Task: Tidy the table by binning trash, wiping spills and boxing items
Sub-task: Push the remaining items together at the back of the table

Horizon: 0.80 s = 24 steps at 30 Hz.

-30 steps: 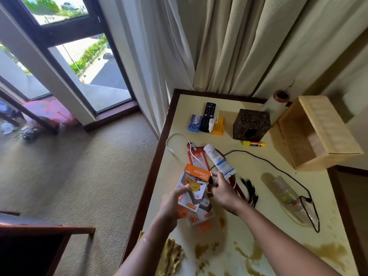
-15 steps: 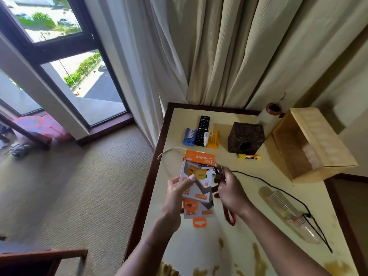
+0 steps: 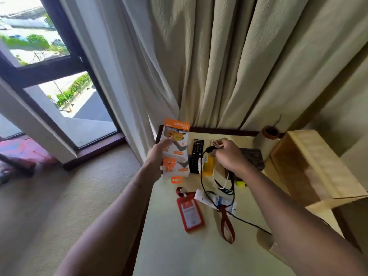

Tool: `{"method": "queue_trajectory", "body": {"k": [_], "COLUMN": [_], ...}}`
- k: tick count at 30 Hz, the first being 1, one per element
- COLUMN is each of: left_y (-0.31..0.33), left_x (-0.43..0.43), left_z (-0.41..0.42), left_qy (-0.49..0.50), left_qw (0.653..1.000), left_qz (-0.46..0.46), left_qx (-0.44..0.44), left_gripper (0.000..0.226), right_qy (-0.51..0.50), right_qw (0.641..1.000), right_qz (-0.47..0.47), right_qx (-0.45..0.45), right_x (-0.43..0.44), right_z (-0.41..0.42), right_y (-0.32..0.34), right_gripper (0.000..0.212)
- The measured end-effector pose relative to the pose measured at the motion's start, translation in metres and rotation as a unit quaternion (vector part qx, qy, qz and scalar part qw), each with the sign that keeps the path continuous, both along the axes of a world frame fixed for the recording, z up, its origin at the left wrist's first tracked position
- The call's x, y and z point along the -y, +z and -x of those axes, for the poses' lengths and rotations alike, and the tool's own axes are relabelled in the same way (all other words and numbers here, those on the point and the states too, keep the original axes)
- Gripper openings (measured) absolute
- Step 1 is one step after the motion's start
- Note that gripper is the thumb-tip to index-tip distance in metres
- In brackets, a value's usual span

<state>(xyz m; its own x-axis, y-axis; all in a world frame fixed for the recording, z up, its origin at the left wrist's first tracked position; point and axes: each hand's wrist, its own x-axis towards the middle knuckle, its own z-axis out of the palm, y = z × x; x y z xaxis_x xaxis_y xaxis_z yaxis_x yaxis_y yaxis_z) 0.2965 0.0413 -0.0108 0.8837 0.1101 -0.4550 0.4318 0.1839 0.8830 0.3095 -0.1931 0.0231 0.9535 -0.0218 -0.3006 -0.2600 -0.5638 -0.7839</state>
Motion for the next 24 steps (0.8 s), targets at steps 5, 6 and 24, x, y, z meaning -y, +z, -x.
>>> {"method": "queue_trajectory", "body": {"k": [5,6,24], "left_y": [-0.028,-0.034,-0.064], "left_x": [-0.009,-0.010,0.001], "left_z": [-0.049,-0.055,-0.080], "left_qy": [0.012,0.010,-0.035], "left_qw": [0.999,0.998,0.934], "left_qz": [0.011,0.016,-0.354], "left_qx": [-0.046,-0.054,0.032], "left_gripper": [0.039,0.037,0.043], "right_qy": [-0.056,-0.066,0.053], "right_qw": [0.998,0.998,0.983], "right_qz": [-0.008,-0.019,0.119], "right_qx": [0.006,0.004,0.127], "right_x": [-0.016,-0.018,0.013], "right_z": [-0.056,-0.065,0.064], "right_y": [-0.014,-0.019,-0.071], "right_gripper": [0.026,0.030,0.059]}}
